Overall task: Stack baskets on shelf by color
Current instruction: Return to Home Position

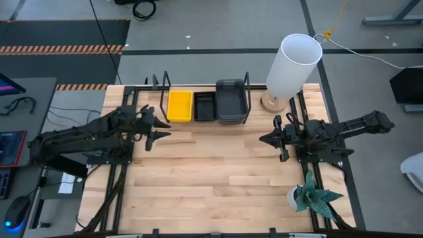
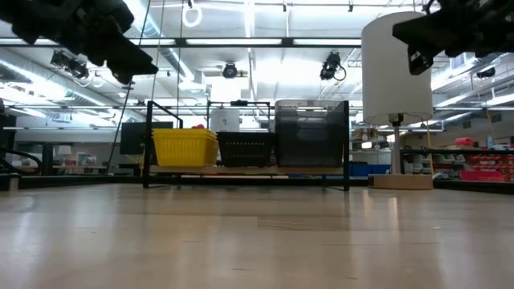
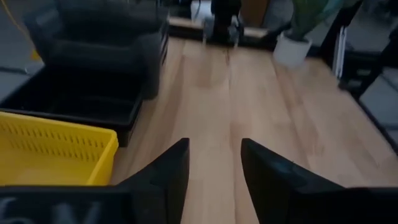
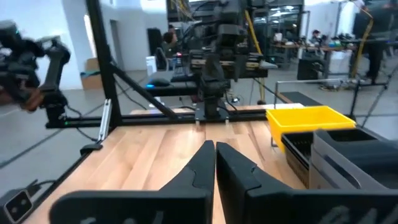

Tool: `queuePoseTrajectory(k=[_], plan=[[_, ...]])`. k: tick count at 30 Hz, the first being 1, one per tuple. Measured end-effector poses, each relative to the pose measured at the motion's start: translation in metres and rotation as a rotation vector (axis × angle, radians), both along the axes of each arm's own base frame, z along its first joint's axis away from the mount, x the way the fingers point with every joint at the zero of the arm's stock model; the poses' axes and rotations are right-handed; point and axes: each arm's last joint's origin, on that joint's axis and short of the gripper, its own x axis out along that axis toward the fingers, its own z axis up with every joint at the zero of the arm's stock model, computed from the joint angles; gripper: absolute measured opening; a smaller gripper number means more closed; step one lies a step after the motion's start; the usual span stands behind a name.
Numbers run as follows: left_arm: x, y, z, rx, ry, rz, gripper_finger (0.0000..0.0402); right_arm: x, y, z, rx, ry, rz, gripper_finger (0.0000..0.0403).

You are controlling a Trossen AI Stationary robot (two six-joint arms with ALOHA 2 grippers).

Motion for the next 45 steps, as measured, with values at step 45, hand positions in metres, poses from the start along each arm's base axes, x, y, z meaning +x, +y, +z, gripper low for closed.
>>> queuePoseTrajectory(k=[45], plan=[[-0.042,-0.014,-0.069,0.113,-0.369,-0.028,0.0142,-0.014,-0.033,-0.04,0.22,-0.055,-0.192,0.0012]])
